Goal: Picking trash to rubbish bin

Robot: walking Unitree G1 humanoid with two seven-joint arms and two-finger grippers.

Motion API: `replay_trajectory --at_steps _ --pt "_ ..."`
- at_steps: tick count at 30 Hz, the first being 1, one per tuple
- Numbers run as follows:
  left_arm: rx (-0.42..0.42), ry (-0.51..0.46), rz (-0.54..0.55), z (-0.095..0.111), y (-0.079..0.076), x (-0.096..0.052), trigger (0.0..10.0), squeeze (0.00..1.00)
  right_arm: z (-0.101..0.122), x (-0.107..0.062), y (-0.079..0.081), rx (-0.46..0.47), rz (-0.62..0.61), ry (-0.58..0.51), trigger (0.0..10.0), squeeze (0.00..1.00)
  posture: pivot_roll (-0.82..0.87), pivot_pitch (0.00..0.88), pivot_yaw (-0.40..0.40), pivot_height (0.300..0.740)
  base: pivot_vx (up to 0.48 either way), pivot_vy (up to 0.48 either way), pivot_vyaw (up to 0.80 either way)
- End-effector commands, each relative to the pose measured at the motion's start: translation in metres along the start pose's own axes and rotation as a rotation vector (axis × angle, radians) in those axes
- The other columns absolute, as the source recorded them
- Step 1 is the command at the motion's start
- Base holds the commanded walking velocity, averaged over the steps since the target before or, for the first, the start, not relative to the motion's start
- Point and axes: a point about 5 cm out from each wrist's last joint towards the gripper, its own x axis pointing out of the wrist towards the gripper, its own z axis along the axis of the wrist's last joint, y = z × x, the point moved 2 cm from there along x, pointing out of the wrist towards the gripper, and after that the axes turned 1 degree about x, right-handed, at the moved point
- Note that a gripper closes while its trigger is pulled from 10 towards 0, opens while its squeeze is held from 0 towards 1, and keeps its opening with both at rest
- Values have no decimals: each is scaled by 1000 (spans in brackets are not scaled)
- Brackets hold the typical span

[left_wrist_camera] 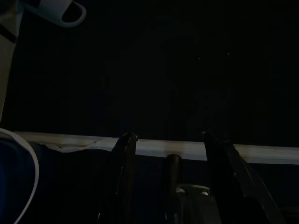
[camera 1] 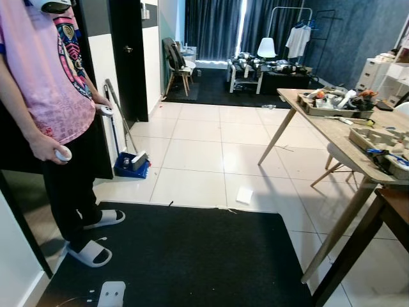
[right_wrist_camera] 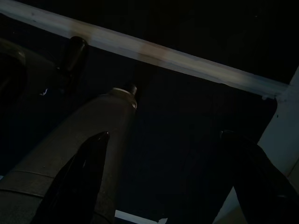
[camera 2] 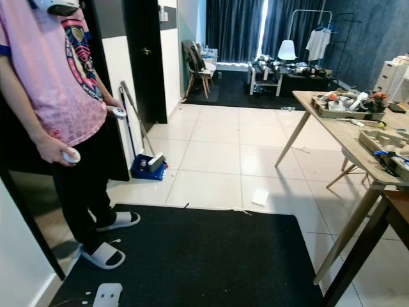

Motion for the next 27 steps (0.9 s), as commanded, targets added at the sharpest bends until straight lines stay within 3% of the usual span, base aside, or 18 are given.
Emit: replay_trajectory --at_steps 1,9,27 --pt "-8 -5 -11 1 -4 1 10000 0 4 0 -2 10 -8 -18 10000 0 57 0 -44 740 0 0 0" --pt "-25 -16 -23 4 -5 1 10000 0 7 0 -2 12 -8 -28 10000 0 56 0 -43 740 128 0 0" --pt "-43 -17 -30 6 -6 2 10000 0 12 0 -1 -2 2 -34 10000 0 57 0 -50 740 392 0 0"
